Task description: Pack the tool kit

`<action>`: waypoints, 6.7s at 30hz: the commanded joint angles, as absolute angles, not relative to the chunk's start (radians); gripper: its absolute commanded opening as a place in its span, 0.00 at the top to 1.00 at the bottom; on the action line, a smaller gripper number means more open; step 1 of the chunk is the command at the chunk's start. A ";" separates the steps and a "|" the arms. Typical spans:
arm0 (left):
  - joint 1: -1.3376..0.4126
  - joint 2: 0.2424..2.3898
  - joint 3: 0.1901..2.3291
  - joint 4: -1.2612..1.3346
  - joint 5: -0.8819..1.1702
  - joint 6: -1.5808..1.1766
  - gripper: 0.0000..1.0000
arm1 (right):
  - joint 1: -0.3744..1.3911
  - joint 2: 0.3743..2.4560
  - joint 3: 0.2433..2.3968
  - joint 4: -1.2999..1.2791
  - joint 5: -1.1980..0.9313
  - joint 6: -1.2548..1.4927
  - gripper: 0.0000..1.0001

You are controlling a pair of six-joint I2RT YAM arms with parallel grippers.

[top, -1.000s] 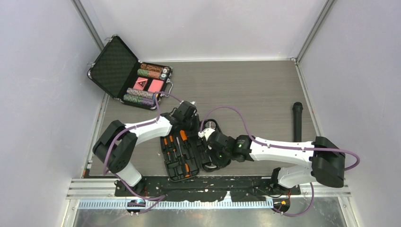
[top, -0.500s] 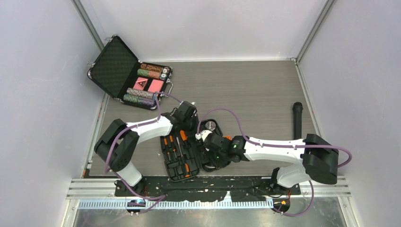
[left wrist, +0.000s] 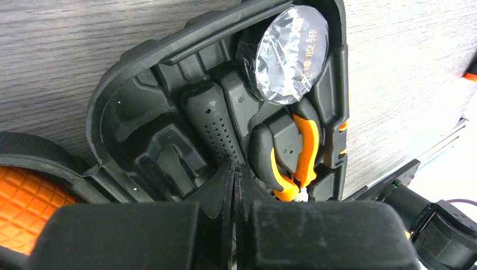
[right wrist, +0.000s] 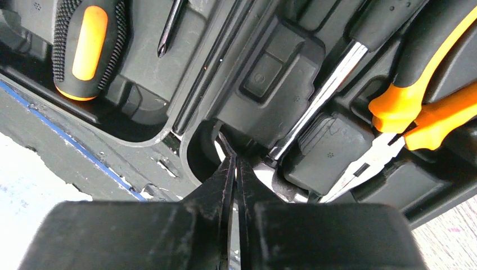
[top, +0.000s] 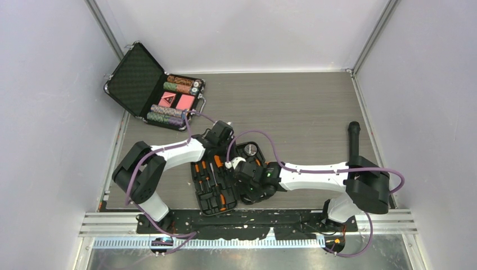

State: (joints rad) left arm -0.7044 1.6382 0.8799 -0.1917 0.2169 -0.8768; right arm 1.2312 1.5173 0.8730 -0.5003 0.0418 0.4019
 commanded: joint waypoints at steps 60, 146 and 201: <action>-0.455 0.668 0.360 -0.370 0.309 -0.926 0.26 | 0.549 1.550 0.773 -0.082 -0.375 0.427 0.61; -0.465 1.042 0.770 -0.172 0.363 -0.903 0.62 | 0.514 1.564 0.674 0.146 -0.294 0.637 0.83; -0.788 1.675 1.114 -0.478 0.284 -0.679 0.77 | 0.285 1.421 0.470 0.223 -0.489 0.667 0.54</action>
